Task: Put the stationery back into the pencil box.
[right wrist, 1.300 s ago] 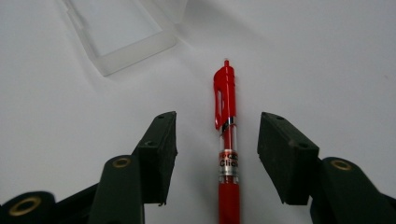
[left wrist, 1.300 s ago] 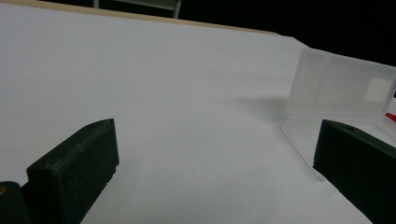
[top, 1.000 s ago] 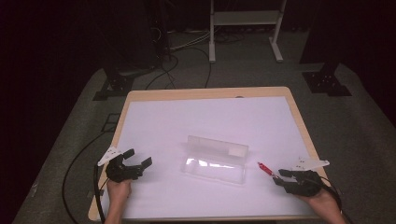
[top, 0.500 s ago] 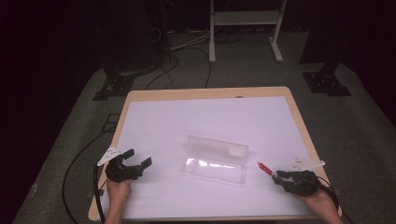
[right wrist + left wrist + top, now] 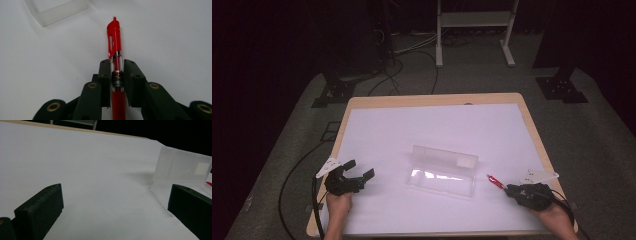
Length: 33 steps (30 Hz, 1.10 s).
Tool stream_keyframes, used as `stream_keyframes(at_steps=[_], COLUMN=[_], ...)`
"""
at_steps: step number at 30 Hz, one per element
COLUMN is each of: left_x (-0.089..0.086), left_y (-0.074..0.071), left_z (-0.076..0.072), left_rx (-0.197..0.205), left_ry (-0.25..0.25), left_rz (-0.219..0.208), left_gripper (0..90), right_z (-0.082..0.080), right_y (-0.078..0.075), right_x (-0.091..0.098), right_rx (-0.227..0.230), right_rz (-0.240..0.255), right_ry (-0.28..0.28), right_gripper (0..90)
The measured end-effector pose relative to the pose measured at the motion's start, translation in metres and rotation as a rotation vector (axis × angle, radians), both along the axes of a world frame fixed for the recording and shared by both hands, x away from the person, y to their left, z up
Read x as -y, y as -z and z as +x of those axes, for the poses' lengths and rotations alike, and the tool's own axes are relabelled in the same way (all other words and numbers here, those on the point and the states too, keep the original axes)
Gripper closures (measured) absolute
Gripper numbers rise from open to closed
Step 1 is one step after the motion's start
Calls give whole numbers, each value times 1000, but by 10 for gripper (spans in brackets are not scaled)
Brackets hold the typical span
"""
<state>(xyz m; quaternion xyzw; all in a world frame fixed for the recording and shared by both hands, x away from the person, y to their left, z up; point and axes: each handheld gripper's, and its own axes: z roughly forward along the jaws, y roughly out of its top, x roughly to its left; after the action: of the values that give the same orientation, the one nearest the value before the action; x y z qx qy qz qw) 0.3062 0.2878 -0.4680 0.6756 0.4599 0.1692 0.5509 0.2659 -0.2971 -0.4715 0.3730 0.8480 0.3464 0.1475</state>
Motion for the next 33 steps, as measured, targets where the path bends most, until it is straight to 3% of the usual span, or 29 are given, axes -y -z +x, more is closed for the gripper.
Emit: stream_keyframes(at_steps=[16, 29, 33], left_x=[0, 1, 1], left_y=[0, 0, 0], left_z=[0, 0, 0], left_rx=[2, 1, 4], left_ry=[-1, -2, -2], left_rz=[1, 2, 2], left_gripper=[0, 0, 0], right_z=[-1, -9, -6], right_y=[-3, -42, -50], right_x=[0, -18, -26], right_rx=[-8, 80, 87], right_rz=[26, 68, 82], right_ry=[2, -65, -94], right_gripper=[788, 788, 787])
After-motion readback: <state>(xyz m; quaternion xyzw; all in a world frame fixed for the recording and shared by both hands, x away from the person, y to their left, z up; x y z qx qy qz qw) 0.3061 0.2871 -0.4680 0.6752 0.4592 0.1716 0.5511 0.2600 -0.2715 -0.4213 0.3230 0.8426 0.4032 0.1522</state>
